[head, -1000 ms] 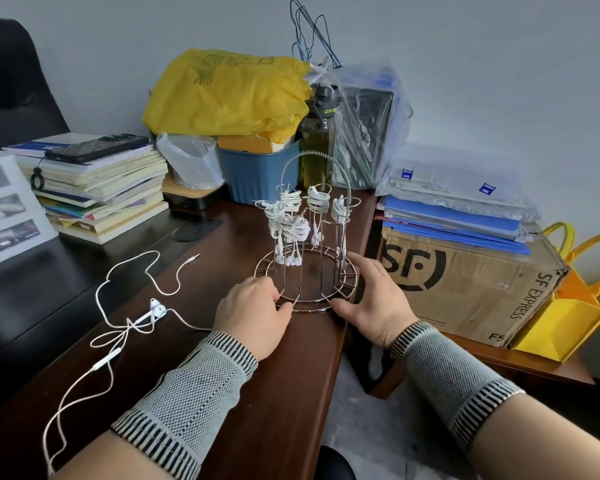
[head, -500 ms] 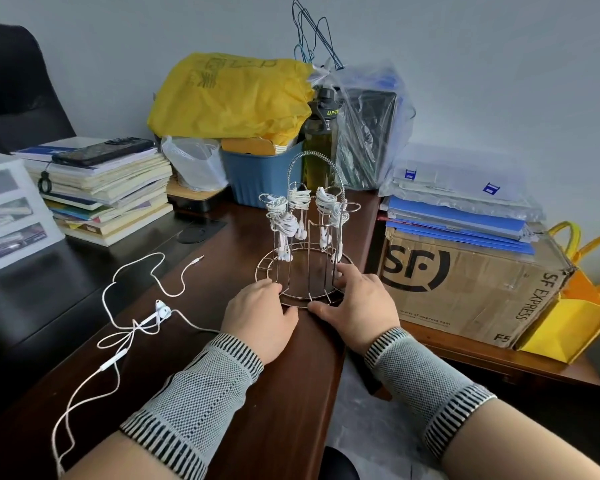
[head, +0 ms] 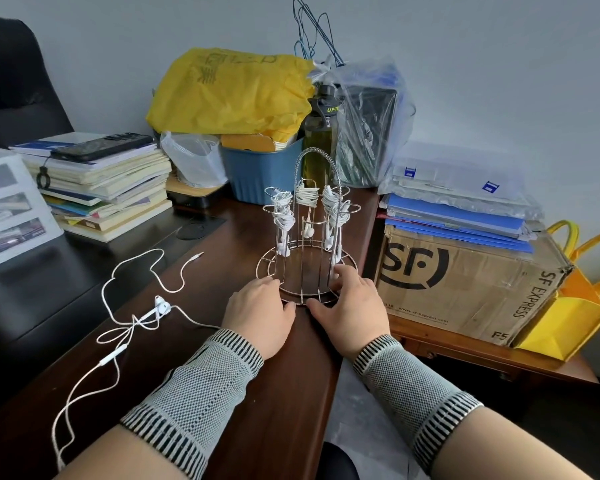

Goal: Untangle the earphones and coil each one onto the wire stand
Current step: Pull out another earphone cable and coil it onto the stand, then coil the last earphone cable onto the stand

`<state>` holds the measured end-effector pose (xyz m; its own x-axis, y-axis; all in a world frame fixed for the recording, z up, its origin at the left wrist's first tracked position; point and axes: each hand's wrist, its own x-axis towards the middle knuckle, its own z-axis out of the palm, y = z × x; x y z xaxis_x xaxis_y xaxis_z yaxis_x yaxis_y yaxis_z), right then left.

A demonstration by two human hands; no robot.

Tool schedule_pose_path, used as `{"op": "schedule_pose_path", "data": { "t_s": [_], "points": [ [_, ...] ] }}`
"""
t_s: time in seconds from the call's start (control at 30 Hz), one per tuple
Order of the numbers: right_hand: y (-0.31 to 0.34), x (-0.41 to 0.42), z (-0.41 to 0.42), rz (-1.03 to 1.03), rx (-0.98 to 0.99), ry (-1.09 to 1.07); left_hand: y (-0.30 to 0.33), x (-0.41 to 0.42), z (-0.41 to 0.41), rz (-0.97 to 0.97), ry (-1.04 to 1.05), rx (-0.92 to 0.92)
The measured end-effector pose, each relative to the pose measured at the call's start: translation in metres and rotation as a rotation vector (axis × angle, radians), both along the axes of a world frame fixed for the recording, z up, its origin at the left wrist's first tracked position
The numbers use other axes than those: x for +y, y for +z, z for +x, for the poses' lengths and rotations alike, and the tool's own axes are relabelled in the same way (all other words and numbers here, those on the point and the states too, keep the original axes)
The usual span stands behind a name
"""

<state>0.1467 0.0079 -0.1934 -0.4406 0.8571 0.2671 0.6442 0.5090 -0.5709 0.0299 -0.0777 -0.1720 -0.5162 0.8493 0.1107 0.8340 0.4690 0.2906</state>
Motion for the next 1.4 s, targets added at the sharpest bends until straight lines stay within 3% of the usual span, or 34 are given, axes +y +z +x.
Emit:
{"op": "schedule_pose_path", "data": {
  "t_s": [0.27,0.4,0.5,0.6,0.7,0.8,0.93,1.1,1.4],
  "points": [
    [0.004,-0.004,-0.004,0.018,-0.101,-0.041,-0.002,-0.001,0.004,-0.005,-0.029,0.024],
    [0.005,-0.015,0.0,0.139,-0.108,-0.109,0.004,-0.007,0.01,0.039,-0.062,0.028],
    [0.005,-0.029,-0.008,0.385,0.06,-0.053,0.022,-0.015,-0.002,0.116,-0.056,0.054],
    [0.006,-0.052,-0.029,0.502,0.231,0.19,0.05,-0.03,-0.029,0.171,0.004,0.038],
    [0.008,-0.079,-0.057,0.383,0.327,0.343,0.07,-0.061,-0.069,0.2,0.138,0.037],
    [0.007,-0.087,-0.081,0.233,0.34,0.329,0.065,-0.091,-0.104,0.109,0.248,0.05],
    [0.009,-0.083,-0.094,0.138,0.13,0.418,0.039,-0.095,-0.12,-0.043,0.302,-0.039],
    [0.011,-0.088,-0.09,0.156,-0.05,0.517,0.03,-0.087,-0.117,-0.098,0.3,-0.003],
    [0.01,-0.086,-0.09,0.135,-0.052,0.5,0.03,-0.082,-0.113,-0.147,0.262,0.021]
  ]
}}
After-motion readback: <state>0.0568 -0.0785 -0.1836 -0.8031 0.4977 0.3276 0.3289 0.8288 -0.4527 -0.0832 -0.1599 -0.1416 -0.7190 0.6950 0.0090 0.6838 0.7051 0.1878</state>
